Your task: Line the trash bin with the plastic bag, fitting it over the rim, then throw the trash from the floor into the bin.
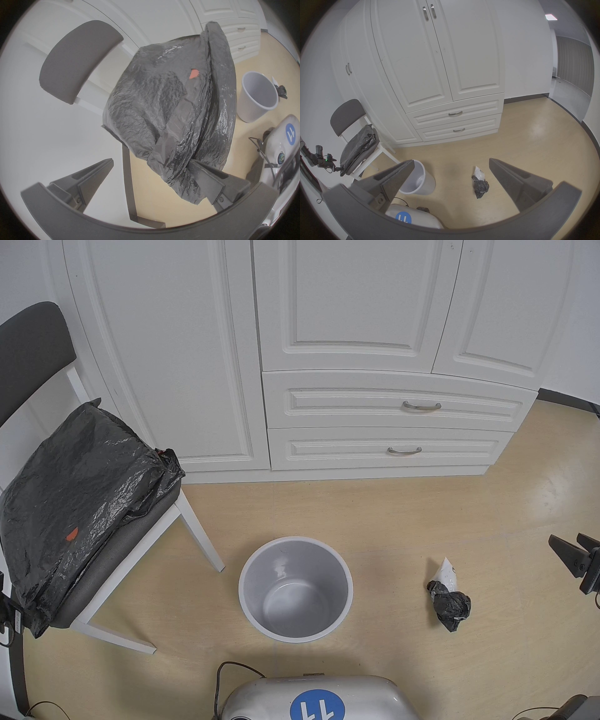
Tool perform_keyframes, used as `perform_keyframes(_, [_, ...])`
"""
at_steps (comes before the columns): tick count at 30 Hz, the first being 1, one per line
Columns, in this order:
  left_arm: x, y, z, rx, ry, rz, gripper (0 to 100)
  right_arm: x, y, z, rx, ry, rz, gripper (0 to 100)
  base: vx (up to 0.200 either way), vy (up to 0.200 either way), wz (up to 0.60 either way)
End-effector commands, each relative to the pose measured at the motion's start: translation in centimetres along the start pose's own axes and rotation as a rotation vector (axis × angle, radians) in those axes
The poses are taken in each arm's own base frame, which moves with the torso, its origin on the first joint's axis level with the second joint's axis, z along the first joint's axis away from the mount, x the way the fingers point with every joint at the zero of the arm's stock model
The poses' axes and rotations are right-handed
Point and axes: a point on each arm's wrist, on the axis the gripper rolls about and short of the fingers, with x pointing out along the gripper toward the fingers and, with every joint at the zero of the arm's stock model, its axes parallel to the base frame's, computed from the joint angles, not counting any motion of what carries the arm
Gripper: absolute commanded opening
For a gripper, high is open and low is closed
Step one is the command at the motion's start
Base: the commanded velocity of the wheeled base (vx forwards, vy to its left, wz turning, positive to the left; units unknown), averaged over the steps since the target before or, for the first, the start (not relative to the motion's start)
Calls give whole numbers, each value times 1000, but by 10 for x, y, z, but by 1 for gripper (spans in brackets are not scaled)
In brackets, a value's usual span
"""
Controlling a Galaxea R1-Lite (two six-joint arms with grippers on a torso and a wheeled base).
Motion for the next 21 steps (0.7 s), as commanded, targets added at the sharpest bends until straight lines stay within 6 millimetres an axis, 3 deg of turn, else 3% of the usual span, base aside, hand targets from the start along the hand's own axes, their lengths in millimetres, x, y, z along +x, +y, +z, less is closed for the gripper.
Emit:
perform_keyframes(1, [0,24,1,-69,-37,63,100,0,1,3,10,-26,7,100,0,0,0])
perform_keyframes(7, [-3,47,15,-221,-133,117,100,5,0,2,16,-41,10,100,0,0,0])
perform_keyframes(11, [7,54,17,-274,-154,123,100,5,0,1,15,-38,9,100,0,0,0])
perform_keyframes(15, [12,50,12,-263,-166,122,100,5,0,1,14,-38,11,100,0,0,0])
perform_keyframes(21, [1,32,11,-238,-252,15,100,4,0,-3,9,-27,12,100,0,0,0])
